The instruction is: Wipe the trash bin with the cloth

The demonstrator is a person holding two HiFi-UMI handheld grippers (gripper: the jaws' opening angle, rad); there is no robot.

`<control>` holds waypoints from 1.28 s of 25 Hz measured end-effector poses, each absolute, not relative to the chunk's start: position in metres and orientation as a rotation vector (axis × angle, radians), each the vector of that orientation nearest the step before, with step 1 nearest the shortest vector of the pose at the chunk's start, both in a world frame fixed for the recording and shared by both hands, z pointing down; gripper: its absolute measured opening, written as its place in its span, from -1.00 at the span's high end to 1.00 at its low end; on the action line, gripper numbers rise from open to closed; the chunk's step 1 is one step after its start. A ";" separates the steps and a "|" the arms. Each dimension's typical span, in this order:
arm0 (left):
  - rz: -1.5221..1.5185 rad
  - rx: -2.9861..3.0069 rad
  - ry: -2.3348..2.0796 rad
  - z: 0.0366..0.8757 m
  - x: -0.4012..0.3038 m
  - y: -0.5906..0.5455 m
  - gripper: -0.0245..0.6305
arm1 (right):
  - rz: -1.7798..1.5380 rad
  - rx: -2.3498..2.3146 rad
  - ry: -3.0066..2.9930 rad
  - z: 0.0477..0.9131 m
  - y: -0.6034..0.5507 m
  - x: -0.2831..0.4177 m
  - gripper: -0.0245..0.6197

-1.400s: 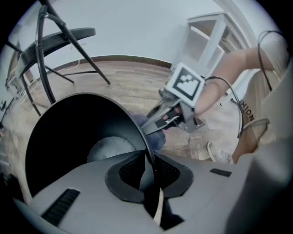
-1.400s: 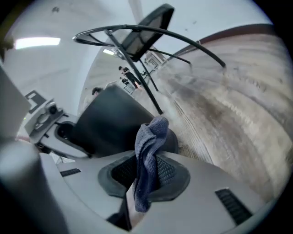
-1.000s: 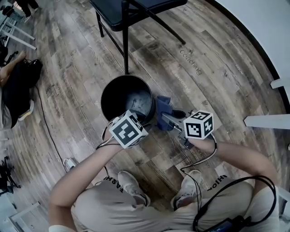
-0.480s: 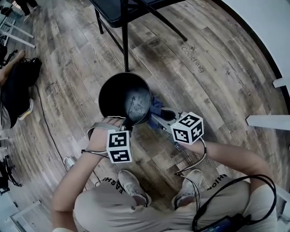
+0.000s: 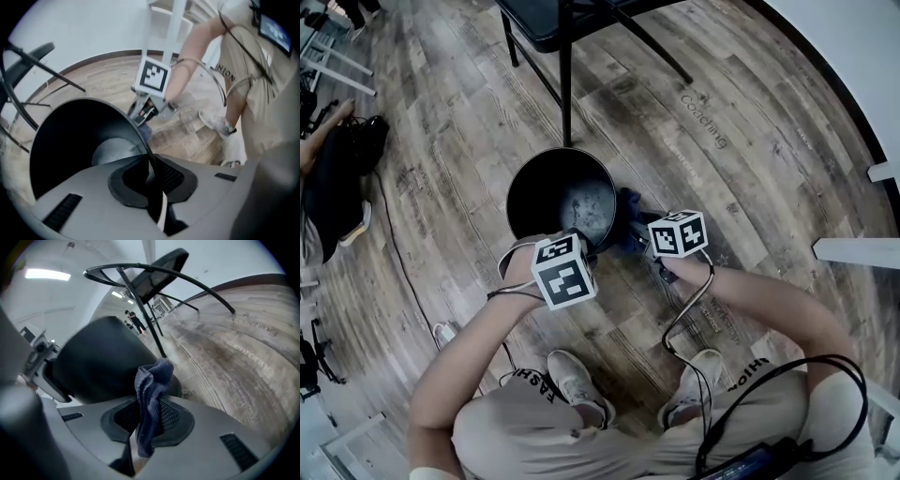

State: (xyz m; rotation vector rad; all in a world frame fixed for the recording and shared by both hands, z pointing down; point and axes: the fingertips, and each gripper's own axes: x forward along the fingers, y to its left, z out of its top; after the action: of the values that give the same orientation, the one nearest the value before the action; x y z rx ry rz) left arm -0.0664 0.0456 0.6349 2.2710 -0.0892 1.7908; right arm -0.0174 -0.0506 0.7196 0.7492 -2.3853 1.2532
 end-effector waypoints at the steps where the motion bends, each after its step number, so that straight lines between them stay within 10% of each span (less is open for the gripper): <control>1: 1.695 2.250 -0.109 0.633 -0.057 0.046 0.80 | 1.267 0.771 -2.331 0.737 -0.053 -0.014 0.73; 12: 1.334 2.200 -0.356 0.605 -0.019 0.020 0.58 | 1.239 0.753 -2.321 0.744 -0.049 0.008 0.73; 22: 1.928 2.301 -0.273 0.613 -0.111 0.051 0.46 | 1.045 0.706 -2.845 0.580 -0.017 0.003 0.73; 32: 1.927 2.331 -0.199 0.621 -0.090 0.053 0.84 | 1.200 0.726 -2.633 0.638 -0.010 -0.021 0.73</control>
State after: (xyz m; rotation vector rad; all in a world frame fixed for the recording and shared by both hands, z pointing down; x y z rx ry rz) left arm -0.0900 0.0534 0.6210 2.3306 -0.1991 1.9268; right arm -0.0214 -0.0099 0.6380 0.7264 -2.6326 1.2000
